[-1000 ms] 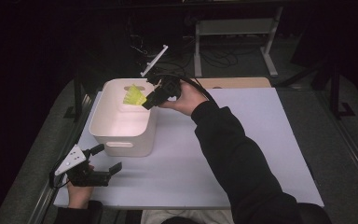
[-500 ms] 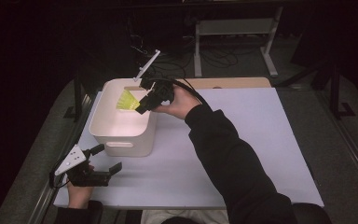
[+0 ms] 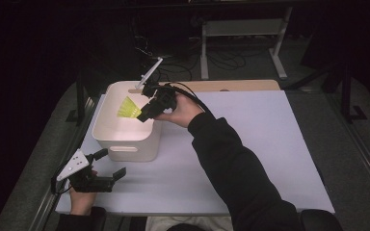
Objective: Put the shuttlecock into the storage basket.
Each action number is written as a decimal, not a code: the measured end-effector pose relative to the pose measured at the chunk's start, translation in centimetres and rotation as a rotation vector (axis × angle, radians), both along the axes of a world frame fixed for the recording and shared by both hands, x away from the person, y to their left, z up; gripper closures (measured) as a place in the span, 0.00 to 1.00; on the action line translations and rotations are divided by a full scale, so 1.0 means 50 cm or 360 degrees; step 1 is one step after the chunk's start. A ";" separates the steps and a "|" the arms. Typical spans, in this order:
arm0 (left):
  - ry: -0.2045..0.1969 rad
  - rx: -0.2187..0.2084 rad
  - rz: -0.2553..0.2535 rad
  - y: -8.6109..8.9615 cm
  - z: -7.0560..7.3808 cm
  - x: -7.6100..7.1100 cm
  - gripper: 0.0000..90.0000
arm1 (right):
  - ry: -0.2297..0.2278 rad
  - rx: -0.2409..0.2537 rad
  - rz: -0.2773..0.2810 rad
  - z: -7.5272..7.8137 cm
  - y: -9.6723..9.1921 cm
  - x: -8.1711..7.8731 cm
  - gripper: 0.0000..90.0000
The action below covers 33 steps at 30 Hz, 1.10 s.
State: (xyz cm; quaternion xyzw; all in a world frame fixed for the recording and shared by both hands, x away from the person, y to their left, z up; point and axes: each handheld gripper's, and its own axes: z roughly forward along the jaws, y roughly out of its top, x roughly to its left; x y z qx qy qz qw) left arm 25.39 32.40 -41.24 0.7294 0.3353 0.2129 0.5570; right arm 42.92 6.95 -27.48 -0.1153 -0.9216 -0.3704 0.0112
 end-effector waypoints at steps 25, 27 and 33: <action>0.0003 0.0006 -0.0001 0.000 0.000 0.000 0.00 | 0.0050 -0.0019 0.0048 -0.052 0.032 -0.004 0.71; 0.0002 0.0003 -0.0002 0.000 0.000 0.000 0.00 | 0.0046 -0.0014 0.0059 -0.057 0.035 -0.002 0.71; 0.0002 0.0003 -0.0003 0.000 0.000 0.000 0.00 | 0.0061 -0.0030 0.0065 -0.068 0.044 -0.003 0.71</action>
